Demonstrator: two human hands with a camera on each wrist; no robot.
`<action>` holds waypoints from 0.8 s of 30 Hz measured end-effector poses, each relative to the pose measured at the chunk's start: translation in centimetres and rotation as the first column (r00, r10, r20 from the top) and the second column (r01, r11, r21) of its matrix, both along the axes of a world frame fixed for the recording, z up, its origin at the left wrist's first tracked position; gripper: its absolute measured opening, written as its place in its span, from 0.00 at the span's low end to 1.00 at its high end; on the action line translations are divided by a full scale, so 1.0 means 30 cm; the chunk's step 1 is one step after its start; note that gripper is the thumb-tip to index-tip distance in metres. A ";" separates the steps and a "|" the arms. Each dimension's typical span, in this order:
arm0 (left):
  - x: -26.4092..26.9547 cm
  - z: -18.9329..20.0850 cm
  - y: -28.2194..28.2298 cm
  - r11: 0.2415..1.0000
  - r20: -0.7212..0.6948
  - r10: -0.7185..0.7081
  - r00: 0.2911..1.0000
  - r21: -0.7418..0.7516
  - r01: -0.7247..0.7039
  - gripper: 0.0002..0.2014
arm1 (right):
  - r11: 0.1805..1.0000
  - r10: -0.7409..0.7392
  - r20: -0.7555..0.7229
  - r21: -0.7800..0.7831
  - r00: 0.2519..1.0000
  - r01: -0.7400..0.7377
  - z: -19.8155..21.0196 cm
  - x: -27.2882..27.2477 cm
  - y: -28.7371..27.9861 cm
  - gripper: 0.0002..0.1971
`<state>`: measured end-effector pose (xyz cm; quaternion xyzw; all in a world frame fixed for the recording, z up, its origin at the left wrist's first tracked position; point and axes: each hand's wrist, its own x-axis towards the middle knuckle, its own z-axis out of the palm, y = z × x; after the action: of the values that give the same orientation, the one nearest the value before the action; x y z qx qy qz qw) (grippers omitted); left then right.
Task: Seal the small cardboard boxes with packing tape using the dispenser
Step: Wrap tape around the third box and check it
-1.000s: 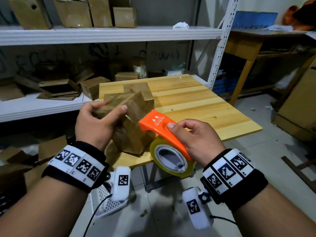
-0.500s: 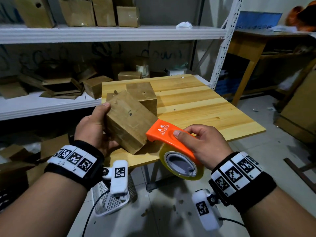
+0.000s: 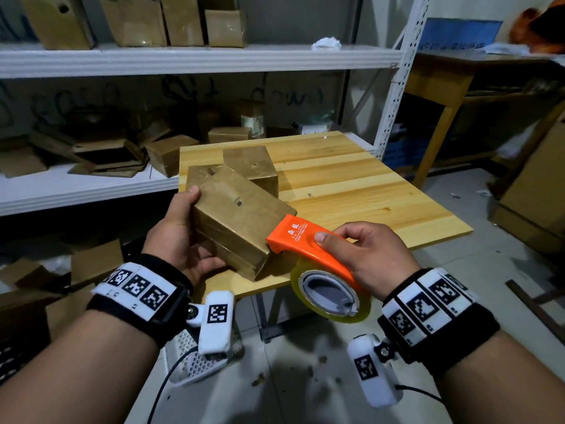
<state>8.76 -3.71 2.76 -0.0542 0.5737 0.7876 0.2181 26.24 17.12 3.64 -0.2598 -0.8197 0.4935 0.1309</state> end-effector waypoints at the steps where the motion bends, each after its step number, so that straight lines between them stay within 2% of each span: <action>1: 0.000 -0.001 0.003 1.000 -0.014 -0.005 1.000 -0.024 0.004 0.29 | 1.000 -0.003 0.018 0.004 1.000 0.003 -0.004 0.002 0.004 0.20; 6: -0.004 0.020 0.011 0.989 -0.107 0.036 0.994 -0.140 -0.051 0.24 | 1.000 -0.018 0.049 0.018 0.999 0.017 -0.015 0.009 0.007 0.21; 9: -0.016 0.029 0.005 0.950 -0.276 0.036 0.960 -0.289 -0.119 0.22 | 0.999 -0.037 0.045 0.016 0.998 0.037 -0.015 0.005 0.011 0.21; 11: -0.031 0.017 -0.007 0.896 -0.453 0.042 0.890 -0.377 -0.234 0.21 | 0.999 -0.044 0.039 0.020 0.998 0.043 -0.020 0.000 0.008 0.21; 14: -0.057 -0.007 -0.023 0.778 -0.719 -0.094 0.688 -0.484 -0.400 0.18 | 0.998 -0.044 0.036 0.035 0.998 0.043 -0.024 -0.009 -0.007 0.20; 16: -0.049 -0.004 -0.022 0.728 -0.796 -0.205 0.570 -0.513 -0.455 0.13 | 0.998 -0.045 0.031 0.037 0.998 0.044 -0.022 -0.016 -0.012 0.21; 18: -0.032 0.007 -0.019 0.720 -0.813 -0.268 0.517 -0.526 -0.453 0.11 | 0.999 -0.048 0.025 0.027 0.999 0.048 -0.019 -0.022 -0.016 0.21; 19: -0.021 0.012 -0.016 0.711 -0.801 -0.308 0.513 -0.552 -0.435 0.12 | 0.999 -0.049 0.020 0.023 0.999 0.048 -0.017 -0.024 -0.018 0.20; 21: -0.011 0.007 -0.015 0.684 -0.748 -0.402 0.528 -0.628 -0.370 0.19 | 0.999 -0.050 0.010 0.020 0.999 0.050 -0.016 -0.025 -0.024 0.20; 24: -0.007 0.003 -0.023 0.636 -0.651 -0.505 0.567 -0.725 -0.265 0.44 | 0.998 -0.059 0.002 0.020 0.998 0.059 -0.015 -0.029 -0.026 0.21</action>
<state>8.54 -4.40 2.86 0.2721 0.8818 0.3813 -0.0552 25.37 16.34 3.20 -0.2833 -0.8167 0.4807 0.1471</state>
